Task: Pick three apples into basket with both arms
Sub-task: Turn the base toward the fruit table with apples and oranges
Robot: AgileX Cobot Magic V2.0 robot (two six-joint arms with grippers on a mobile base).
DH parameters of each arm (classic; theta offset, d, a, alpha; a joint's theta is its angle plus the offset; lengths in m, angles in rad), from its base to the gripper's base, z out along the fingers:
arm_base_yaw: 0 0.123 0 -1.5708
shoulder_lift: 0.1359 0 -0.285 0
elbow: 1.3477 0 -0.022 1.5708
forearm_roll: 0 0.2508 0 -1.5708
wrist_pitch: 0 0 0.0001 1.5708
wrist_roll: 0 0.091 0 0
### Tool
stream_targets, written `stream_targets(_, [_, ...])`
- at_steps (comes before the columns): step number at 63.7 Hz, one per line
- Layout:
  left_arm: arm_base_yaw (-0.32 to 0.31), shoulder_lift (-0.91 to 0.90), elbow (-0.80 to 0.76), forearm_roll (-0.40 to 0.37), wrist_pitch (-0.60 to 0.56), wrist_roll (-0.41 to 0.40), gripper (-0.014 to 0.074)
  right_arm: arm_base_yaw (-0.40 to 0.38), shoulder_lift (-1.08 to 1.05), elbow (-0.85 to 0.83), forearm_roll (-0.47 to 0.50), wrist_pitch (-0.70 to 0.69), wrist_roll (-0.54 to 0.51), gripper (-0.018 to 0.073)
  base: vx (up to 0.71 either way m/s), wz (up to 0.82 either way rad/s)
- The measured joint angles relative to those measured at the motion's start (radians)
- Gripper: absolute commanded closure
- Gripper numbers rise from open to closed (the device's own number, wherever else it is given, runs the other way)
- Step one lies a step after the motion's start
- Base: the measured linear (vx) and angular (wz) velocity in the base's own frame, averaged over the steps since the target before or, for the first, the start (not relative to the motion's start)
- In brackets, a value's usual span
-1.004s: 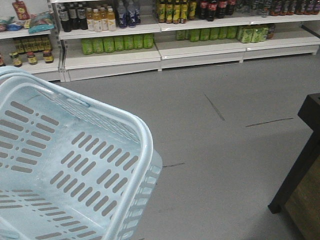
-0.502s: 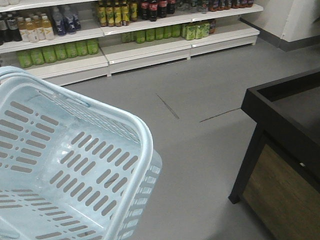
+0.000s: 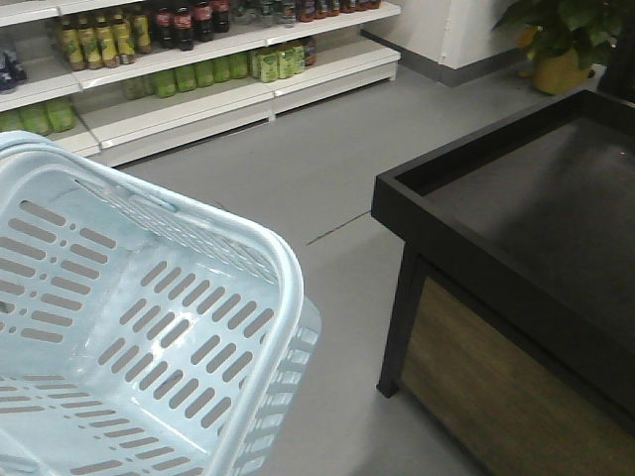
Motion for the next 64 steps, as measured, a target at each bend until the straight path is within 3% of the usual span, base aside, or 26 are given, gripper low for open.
stream_targets(64, [0.0, 0.0, 0.0, 0.0, 0.0, 0.0, 0.0602, 0.0, 0.0, 0.0, 0.0, 0.0, 0.0, 0.0564, 0.1, -0.43])
